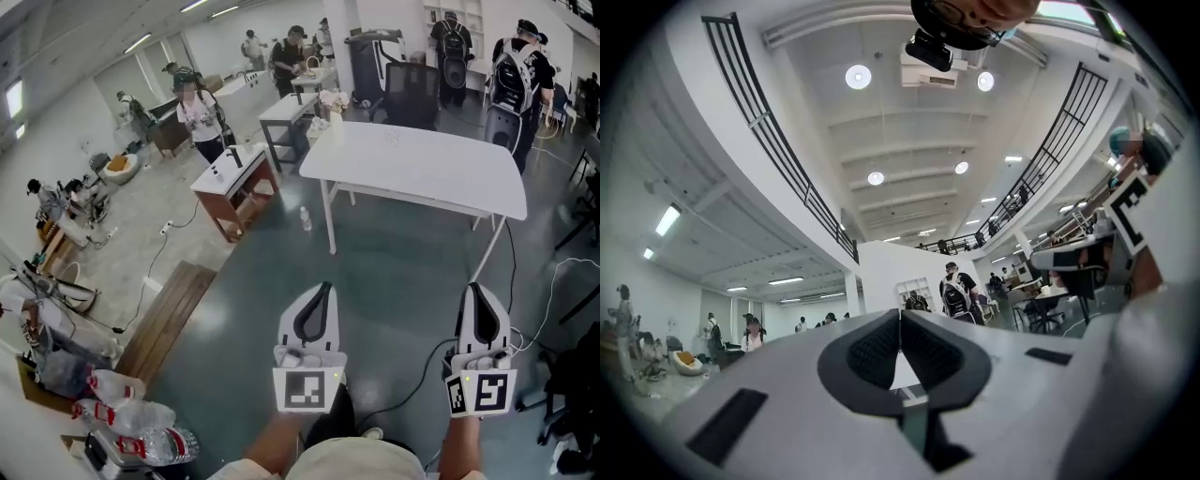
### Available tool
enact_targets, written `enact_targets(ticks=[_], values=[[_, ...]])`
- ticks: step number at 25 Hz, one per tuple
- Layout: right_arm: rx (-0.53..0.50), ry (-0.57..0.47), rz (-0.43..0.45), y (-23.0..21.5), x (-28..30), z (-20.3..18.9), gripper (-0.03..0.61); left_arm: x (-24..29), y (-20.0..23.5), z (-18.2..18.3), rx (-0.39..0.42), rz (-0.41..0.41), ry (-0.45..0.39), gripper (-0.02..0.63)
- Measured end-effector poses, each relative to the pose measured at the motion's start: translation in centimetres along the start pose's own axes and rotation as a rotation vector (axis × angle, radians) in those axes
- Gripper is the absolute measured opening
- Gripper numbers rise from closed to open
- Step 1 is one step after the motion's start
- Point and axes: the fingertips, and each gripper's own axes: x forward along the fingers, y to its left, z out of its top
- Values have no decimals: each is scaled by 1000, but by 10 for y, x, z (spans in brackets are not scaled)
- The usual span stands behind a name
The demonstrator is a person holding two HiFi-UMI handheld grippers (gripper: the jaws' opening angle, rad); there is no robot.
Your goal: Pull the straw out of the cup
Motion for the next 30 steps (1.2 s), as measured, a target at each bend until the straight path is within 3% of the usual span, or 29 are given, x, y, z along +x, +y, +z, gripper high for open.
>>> enact_targets(ticks=[6,16,30], values=[[59,56,-48,-3,28,-34,2,23,14,-38,-26,-5,57,6],[68,125,-30,-8,107,-82,2,98,42,-92,-80,-14,127,6],[24,38,-65,8,272,-62,2,232,152,-73,-55,-35,14,6]])
